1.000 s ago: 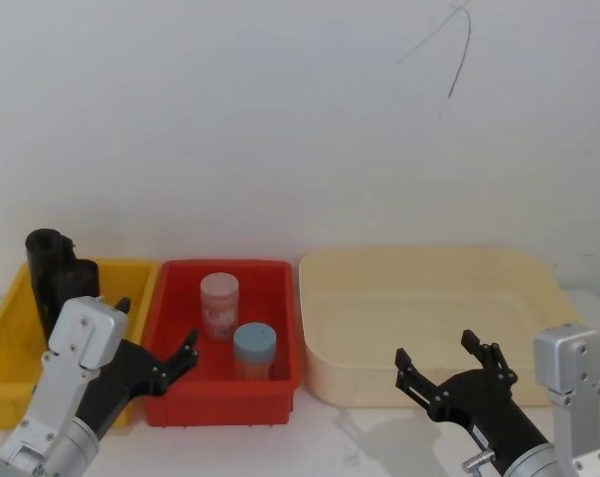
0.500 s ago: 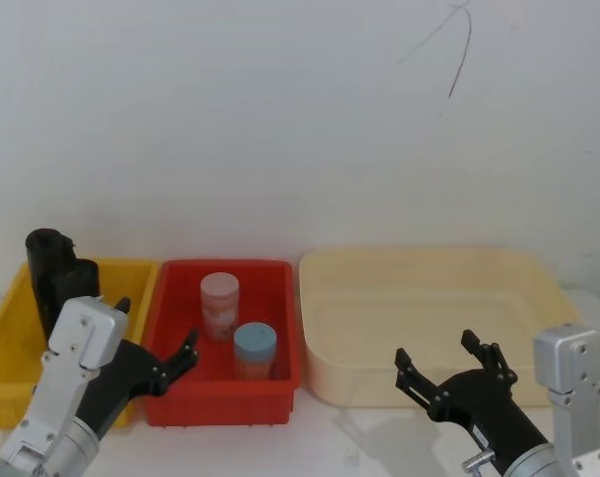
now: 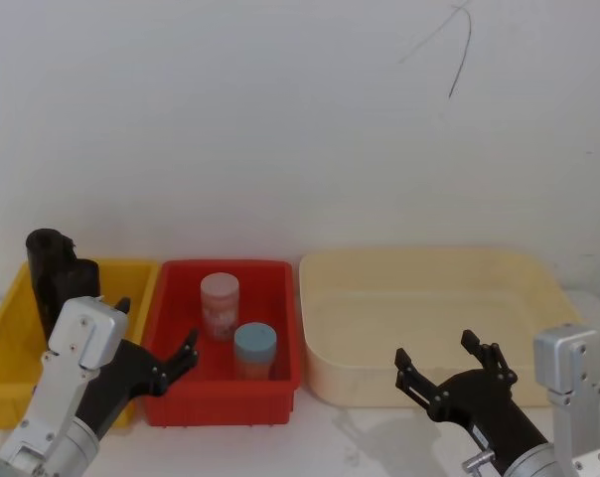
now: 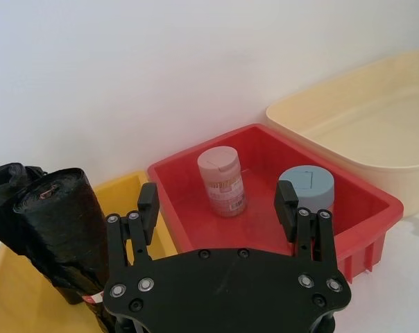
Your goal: Pick up the garbage bag with the one hand and transfer it to the other hand.
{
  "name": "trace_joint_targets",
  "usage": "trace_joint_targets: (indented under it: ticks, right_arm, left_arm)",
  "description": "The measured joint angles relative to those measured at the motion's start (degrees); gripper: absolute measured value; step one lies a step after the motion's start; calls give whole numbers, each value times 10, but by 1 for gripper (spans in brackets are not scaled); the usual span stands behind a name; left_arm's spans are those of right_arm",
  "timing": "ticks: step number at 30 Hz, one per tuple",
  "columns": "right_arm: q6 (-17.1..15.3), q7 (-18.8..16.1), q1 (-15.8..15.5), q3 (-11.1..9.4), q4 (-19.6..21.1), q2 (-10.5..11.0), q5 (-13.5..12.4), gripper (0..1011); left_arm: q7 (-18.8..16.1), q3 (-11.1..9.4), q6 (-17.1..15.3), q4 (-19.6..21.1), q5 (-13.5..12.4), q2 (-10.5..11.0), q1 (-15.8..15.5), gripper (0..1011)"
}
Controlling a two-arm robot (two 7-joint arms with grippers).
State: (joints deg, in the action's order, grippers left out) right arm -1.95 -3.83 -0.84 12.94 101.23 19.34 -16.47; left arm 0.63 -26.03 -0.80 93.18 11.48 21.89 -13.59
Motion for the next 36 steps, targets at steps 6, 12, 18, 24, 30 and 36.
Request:
trace_joint_targets:
  ticks: [6,12,18,24,30,36]
  right_arm:
    - [0,0,0,0,0,0,0,1001]
    - [0,0,0,0,0,0,0,1000]
    - [0,0,0,0,0,0,0,1001]
    - [0,0,0,0,0,0,0,1000]
    - [0,0,0,0,0,0,0,1000]
    - [0,0,0,0,0,0,0,1001]
  left_arm:
    - [0,0,0,0,0,0,0,1002]
    - [2,0,-5,2,0,-1,0,1001]
    - [7,1,-17,18,2,4,9,1002]
    - [10,16,-31,42,12,18,33,1002]
    - [14,40,-46,64,38,28,56,1001]
    - [22,67,-65,77,69,33,69,1001]
